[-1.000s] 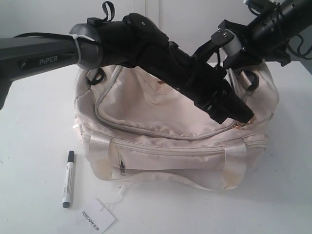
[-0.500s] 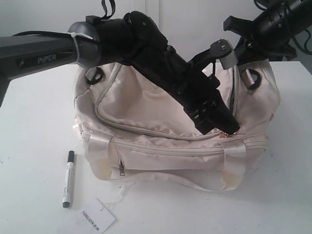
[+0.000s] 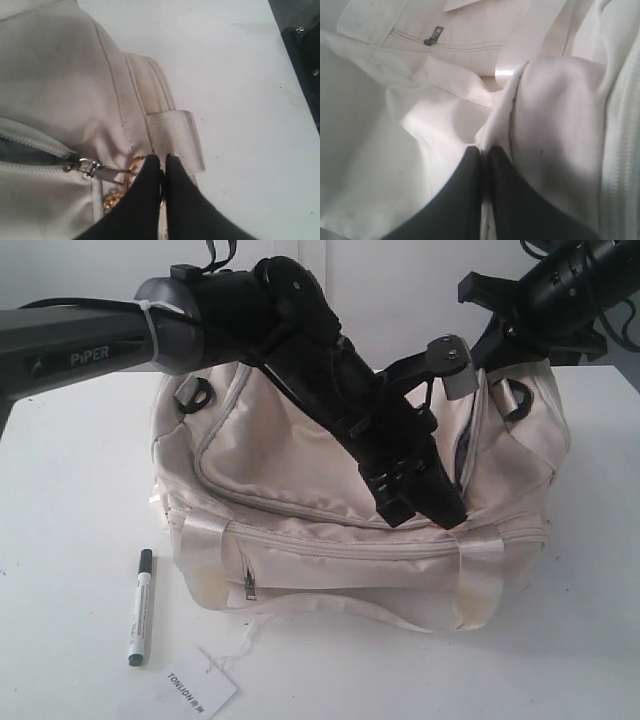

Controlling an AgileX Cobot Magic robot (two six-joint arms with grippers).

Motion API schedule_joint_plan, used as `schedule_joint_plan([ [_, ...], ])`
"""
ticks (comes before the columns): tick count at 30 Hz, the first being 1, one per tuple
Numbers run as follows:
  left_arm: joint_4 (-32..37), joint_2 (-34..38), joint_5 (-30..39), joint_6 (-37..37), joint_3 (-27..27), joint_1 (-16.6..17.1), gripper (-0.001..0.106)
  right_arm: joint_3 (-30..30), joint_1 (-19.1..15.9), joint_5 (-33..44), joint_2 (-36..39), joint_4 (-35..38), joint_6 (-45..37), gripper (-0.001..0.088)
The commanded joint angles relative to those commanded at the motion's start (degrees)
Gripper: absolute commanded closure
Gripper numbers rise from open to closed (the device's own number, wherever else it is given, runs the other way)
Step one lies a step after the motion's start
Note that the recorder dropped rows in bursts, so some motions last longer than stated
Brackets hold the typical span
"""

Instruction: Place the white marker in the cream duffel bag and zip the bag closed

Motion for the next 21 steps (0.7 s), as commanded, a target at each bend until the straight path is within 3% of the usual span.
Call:
schedule_joint_plan([
  [8,-3.05,0.0,-2.46,0.49,0.0,0.0,0.105,0.0,0.0,1.86,0.0,0.0,0.32,0.0868],
  [14,-13.51,0.0,-3.47,11.16,0.0,0.0,0.105,0.0,0.0,2.12,0.0,0.0,0.44,0.0862],
  [21,-18.19,0.0,-6.25,12.29,0.0,0.0,0.105,0.0,0.0,0.1,1.11,-0.09,0.44,0.0746],
])
